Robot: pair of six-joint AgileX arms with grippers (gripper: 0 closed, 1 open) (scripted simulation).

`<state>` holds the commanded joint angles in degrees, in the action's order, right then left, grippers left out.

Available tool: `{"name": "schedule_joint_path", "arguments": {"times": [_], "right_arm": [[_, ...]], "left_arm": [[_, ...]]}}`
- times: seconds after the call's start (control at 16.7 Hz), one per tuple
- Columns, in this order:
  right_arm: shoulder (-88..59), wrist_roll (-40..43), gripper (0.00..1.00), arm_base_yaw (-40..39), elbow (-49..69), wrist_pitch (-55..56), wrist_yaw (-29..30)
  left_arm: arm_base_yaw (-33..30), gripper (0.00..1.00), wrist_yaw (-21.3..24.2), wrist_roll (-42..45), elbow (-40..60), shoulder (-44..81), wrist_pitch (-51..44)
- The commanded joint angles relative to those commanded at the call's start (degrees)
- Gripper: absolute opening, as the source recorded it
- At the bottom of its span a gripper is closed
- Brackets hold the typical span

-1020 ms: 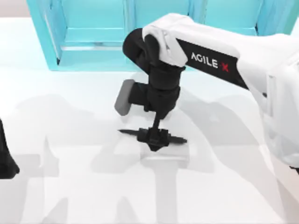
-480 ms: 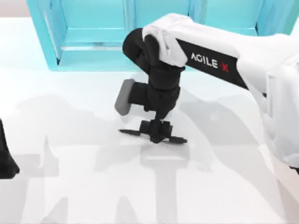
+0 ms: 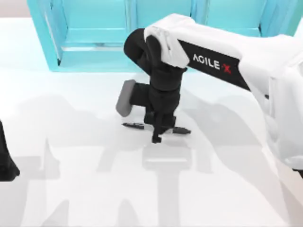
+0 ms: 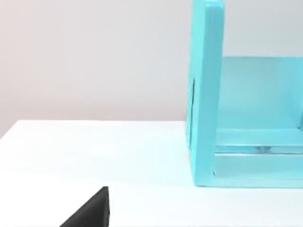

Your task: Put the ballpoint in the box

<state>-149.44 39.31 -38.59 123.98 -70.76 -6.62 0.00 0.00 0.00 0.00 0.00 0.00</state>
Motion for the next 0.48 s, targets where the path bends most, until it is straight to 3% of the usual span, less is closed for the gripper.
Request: {"name": "schedule_joint_path", "arguments": {"times": [0.48], "right_arm": [[2.65, 1.09, 0.00, 0.85, 2.48, -0.59, 1.87]], "left_arm": [[0.00, 1.00, 0.00, 0.00, 0.00, 0.00, 0.00]]}}
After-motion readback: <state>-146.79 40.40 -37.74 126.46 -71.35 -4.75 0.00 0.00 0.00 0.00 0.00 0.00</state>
